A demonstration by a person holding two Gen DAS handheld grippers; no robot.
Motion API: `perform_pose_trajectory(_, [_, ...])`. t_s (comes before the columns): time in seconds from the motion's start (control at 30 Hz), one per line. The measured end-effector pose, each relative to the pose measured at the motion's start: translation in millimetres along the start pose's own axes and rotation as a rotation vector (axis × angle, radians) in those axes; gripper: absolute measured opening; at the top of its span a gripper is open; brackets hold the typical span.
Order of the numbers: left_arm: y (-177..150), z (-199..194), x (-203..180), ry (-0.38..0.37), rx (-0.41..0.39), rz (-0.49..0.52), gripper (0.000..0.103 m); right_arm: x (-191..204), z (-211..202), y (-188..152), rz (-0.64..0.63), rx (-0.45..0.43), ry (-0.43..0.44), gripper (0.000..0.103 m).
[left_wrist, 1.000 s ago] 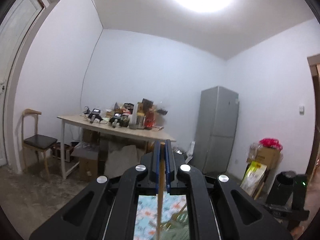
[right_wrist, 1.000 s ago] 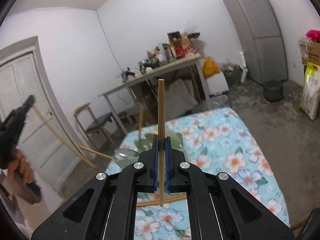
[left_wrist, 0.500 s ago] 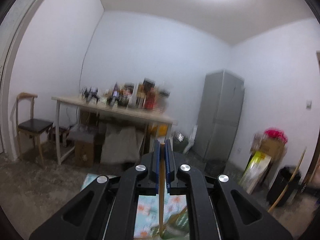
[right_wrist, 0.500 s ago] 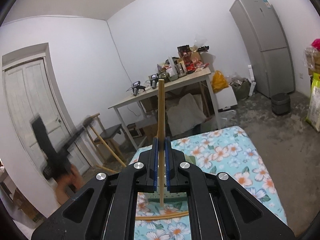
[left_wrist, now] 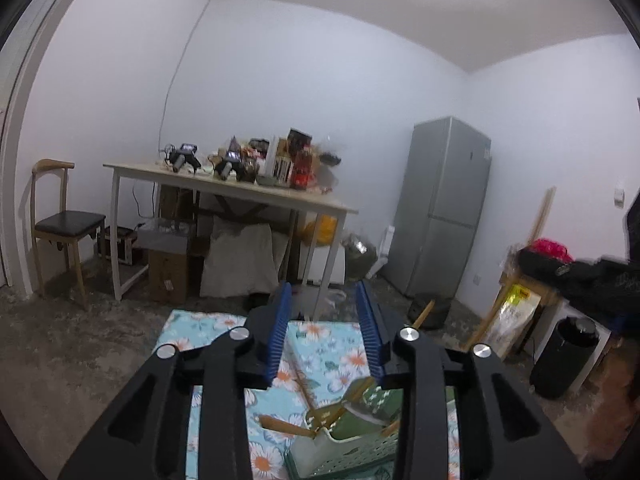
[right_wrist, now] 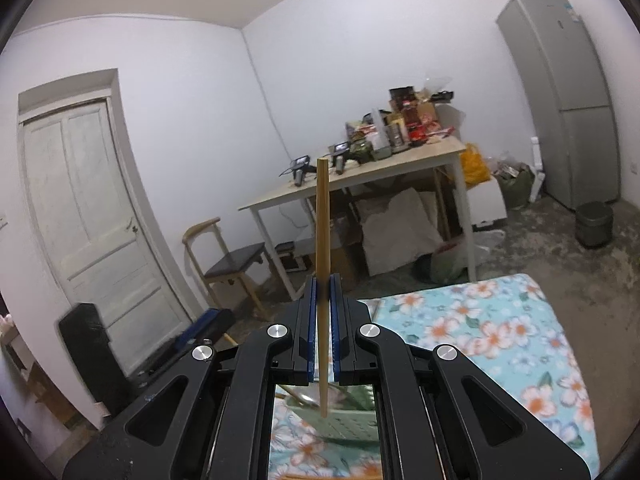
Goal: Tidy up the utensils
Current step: 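Lower both held sticks into the green holder and open both tools, then lower both open tools to the remaining wooden sticks on the bedspread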
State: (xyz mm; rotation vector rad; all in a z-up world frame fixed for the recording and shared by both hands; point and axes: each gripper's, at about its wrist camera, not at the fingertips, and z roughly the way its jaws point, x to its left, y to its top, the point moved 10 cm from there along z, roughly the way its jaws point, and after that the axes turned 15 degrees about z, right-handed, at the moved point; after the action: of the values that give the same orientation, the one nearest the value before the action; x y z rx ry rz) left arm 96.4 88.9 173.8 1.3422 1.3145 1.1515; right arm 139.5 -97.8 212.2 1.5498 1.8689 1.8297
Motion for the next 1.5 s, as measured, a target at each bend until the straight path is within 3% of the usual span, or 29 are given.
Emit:
perform_pose_trajectory(0.2, [13.1,-28.1,17.5,0.010,-0.049,-0.055,0.035,8.0,21.8,-3.8,-0.036,0.016,-0.007,0.005])
perform_pose_trajectory(0.5, [5.4,-43.6,29.9,0.034,-0.040,-0.084,0.035,37.7,18.0,4.6,-0.105,-0.014,0.028,0.005])
perform_pose_trajectory(0.87, [-0.6,-51.2,34.5,0.042,-0.032,-0.104,0.035,40.5,30.2,-11.3,-0.216,-0.036,-0.037,0.006])
perform_pose_trajectory(1.07, [-4.9,-52.5,36.2,0.044,-0.021,-0.109,0.035,15.1,57.9,-59.6,-0.291,0.113,-0.119,0.007])
perform_pose_trajectory(1.27, [-17.2,-53.1,38.5,0.040,0.015,-0.120,0.035,-10.3,76.0,-98.2,-0.270,0.250,-0.149,0.007])
perform_pose_trajectory(1.4, [-31.1,-56.2,41.0,0.038,0.053,-0.127,0.037,-11.8,63.4,-98.5,-0.262,0.251,-0.123,0.040])
perform_pose_trajectory(1.5, [-52.5,-57.9,36.5,0.000,0.113,-0.152,0.037,-13.8,48.7,-95.6,-0.243,0.248,-0.099,0.041])
